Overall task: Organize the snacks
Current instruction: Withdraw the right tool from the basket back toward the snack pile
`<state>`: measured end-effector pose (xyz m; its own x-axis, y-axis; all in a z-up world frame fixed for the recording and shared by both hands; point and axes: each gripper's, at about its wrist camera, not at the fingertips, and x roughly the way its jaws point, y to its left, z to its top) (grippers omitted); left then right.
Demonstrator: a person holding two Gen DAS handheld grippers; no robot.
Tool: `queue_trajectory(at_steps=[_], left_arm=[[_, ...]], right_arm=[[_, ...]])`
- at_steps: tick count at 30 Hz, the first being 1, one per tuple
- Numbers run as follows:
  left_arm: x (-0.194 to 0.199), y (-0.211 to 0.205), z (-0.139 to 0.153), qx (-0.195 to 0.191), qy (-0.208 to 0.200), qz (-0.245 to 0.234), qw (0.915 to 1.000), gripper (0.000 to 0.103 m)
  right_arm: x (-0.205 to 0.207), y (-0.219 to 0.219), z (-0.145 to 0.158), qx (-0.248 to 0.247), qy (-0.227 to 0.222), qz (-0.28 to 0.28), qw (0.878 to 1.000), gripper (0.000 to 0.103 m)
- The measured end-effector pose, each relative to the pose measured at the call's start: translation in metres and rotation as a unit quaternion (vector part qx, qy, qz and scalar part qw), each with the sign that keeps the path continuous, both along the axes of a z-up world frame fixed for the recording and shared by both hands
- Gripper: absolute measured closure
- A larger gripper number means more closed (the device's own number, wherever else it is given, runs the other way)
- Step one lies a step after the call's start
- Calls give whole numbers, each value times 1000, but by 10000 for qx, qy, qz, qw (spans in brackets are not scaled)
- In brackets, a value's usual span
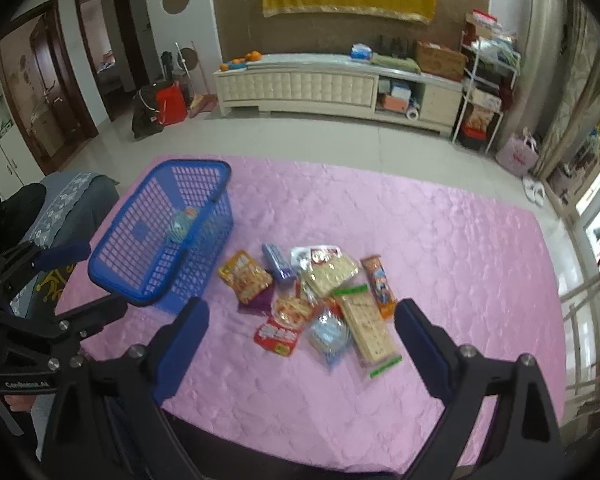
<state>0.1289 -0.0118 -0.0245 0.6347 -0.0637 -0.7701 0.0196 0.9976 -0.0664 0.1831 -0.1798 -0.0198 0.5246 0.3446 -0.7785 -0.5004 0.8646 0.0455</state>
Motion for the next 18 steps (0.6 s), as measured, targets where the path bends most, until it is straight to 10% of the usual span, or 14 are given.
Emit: queue_trajectory(at_steps=[18], left_arm=[[62,-48,-95,26,920,-335,9952,22]], right_arm=[[40,-47,-91,-109,576,-508,9970,7]])
